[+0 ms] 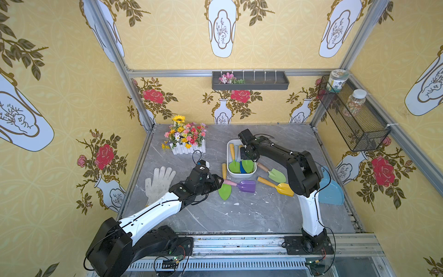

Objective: Put the shovel into the storage box
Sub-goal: Place the shovel in the storage box, then pick up the shovel from the center of the board.

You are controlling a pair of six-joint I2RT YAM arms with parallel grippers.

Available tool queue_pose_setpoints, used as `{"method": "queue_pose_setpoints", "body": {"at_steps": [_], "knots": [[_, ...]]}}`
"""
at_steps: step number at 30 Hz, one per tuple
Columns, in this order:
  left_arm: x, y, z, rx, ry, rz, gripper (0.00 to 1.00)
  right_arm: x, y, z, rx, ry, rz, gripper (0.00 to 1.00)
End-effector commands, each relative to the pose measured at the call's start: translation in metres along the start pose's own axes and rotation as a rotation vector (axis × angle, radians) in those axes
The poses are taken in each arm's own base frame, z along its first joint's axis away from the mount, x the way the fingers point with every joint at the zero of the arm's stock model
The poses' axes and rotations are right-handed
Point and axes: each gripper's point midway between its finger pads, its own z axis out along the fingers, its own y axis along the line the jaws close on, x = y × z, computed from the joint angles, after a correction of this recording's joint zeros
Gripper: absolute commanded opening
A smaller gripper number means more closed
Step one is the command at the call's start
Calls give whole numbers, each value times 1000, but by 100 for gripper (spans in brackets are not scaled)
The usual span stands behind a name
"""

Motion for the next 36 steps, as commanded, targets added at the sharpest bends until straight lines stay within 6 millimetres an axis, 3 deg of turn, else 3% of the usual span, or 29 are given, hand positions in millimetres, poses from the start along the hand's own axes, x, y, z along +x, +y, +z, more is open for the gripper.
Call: {"method": "queue_pose_setpoints", "body": {"at_steps": [1,7,11,18,25,36], "knots": [[0,2,3,-5,0,2,44,1,0,-7,-1,-14,15,28],[1,2,4,0,4,3,44,6,-1,-12,9,-11,11,26],[1,3,3,-2,1,2,44,-1,5,-28,12,-43,-11,36],[0,2,2,-2,-4,6,44,-1,14,-56,-11,-80,-44,45],[-1,-1,3,3,1,13,48,16,27,-88,-79,-106,-110,52],[-1,-5,4,11,13,20,48,58,27,-125,-215,-112,-198,57]]}}
